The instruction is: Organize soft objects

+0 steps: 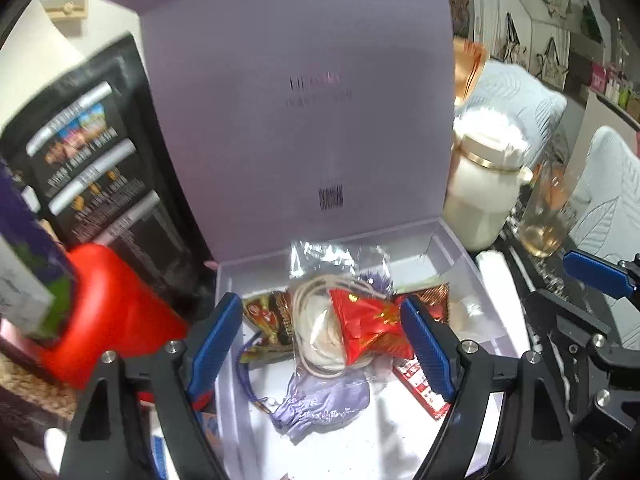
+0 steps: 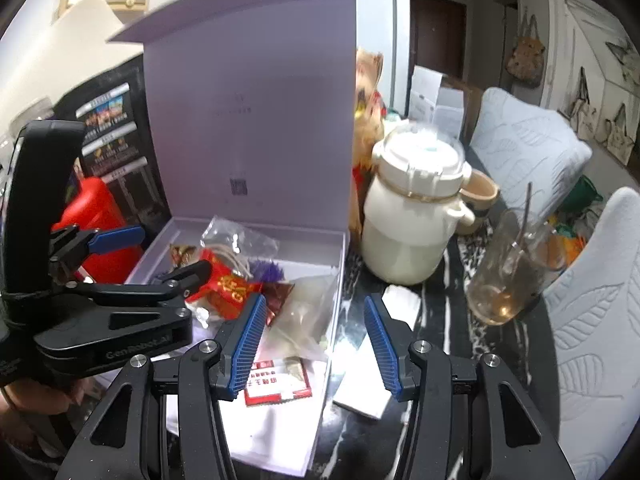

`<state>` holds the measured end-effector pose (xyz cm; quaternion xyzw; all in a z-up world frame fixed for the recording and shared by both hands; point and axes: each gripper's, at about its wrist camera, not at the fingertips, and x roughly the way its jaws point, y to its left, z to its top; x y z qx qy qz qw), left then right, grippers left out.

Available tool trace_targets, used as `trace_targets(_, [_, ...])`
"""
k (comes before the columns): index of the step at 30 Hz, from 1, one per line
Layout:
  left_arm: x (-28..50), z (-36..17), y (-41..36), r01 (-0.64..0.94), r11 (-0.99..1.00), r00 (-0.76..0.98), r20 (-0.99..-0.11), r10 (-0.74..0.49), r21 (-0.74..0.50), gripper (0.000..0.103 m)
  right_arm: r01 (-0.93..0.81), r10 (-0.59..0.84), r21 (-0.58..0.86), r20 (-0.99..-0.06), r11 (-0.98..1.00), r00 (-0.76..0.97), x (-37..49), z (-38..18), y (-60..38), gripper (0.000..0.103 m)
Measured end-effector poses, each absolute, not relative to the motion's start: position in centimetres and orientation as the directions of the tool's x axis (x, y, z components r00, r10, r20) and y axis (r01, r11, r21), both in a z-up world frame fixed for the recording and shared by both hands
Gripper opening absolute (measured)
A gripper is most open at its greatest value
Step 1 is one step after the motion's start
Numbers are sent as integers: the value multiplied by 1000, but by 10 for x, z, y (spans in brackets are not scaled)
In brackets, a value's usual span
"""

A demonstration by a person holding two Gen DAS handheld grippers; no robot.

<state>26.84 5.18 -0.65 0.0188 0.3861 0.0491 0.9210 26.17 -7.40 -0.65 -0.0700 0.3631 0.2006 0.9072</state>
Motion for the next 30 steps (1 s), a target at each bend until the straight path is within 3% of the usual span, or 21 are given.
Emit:
trace_targets(6, [243,34,52,-78,995,752,-651,100,62,81,-408,313,-2,-638,913,704,244,24,-78,51])
trace_targets(20, [174,111,42,-69,996,857,-509,87,55,82,-399,335,-35,-479,916,811,178,100,-89,66])
trace_targets(21, [167,115,40,-65,996,862,-500,85,59,83,-397,333,-38,-471,917,817,174,104,-90,66])
trace_targets(24, [150,124,36,-54,997,876,-476,76,61,102,-388,332,-38,-443,921,832,159,115,-95,71])
trace_targets(30, [115,138,30,-45,997,900,-430,66,61,102,-380,336,-38,-393,924,856,125,133,-106,77])
